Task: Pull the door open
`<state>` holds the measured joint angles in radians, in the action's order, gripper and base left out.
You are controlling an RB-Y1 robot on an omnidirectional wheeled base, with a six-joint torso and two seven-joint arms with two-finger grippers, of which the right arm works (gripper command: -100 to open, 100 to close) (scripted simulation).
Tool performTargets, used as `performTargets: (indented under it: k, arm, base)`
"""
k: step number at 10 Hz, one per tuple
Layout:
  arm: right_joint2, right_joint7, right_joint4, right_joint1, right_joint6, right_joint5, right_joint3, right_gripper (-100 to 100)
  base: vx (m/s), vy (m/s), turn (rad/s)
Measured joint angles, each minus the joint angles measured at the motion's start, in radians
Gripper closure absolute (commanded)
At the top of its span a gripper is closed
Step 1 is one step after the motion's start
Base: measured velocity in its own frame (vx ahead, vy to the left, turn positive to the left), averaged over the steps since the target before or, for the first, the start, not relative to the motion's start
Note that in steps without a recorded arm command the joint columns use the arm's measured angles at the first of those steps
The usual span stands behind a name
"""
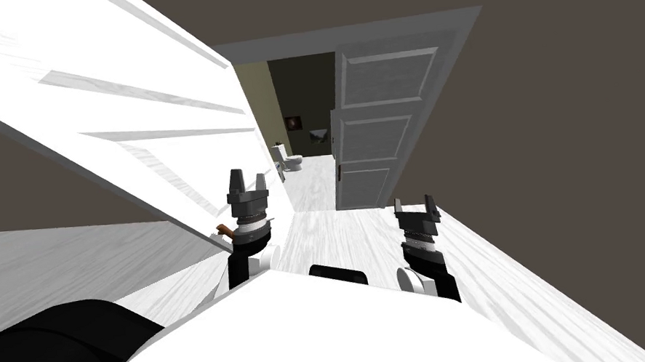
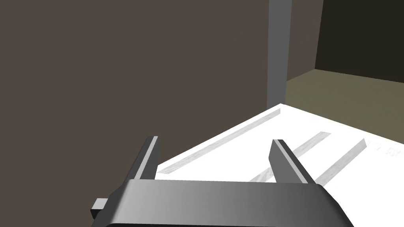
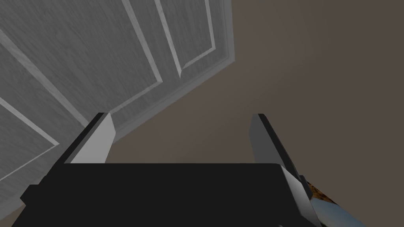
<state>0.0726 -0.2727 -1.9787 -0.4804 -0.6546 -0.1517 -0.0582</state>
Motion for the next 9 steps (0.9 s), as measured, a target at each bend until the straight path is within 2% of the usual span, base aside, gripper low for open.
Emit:
performTargets:
  k: [6, 7, 9]
  arm:
    - [0.012, -0.108, 0.105, 0.023, -0.019, -0.069, 0.004, -100]
    - [0.015, -0.128, 0.129, 0.034, -0.022, -0.083, 0.008, -100]
    - [0.018, -0.167, 0.178, 0.040, -0.041, -0.106, 0.007, -100]
  base:
    - [0.100, 0.003, 0.155]
    - [0.104, 0.004, 0.143]
    - [0.110, -0.009, 0.151]
